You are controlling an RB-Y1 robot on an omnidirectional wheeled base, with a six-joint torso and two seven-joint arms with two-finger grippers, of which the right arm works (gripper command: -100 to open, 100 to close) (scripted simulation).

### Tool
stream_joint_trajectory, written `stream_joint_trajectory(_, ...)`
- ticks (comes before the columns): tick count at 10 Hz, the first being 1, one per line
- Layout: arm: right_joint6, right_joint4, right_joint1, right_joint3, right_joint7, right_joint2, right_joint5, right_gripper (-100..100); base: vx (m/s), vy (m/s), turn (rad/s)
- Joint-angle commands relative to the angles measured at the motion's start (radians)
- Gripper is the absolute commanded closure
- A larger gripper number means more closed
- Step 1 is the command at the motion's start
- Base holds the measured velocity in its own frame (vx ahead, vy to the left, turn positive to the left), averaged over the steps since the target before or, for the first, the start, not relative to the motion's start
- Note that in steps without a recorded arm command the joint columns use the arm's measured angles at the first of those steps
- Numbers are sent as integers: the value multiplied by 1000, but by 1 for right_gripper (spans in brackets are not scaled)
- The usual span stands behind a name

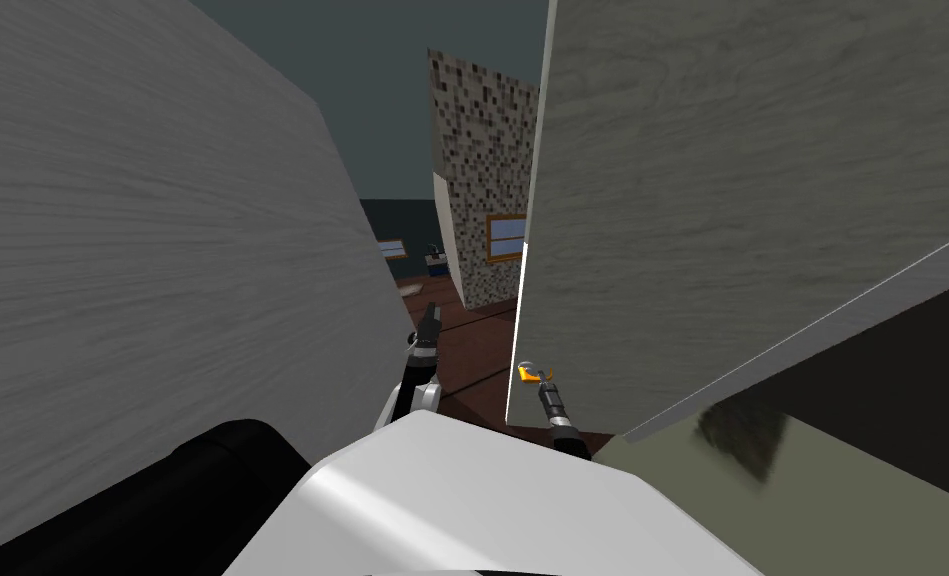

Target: Push the door open

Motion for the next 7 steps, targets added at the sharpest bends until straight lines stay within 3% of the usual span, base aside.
stream_joint_trajectory(1, -3, 11, -20, -28, 13, 12, -15, 100, 190, 139, -92)
stream_joint_trajectory(5, 3, 28, -40, -65, 31, 41, -36, 100, 172, 117, -59)
stream_joint_trajectory(6, 4, 24, -32, -67, 29, 30, -35, 100, 79, 30, -30)
stream_joint_trajectory(7, 5, 25, -37, -87, 38, 8, -45, 100, 110, 39, -48)
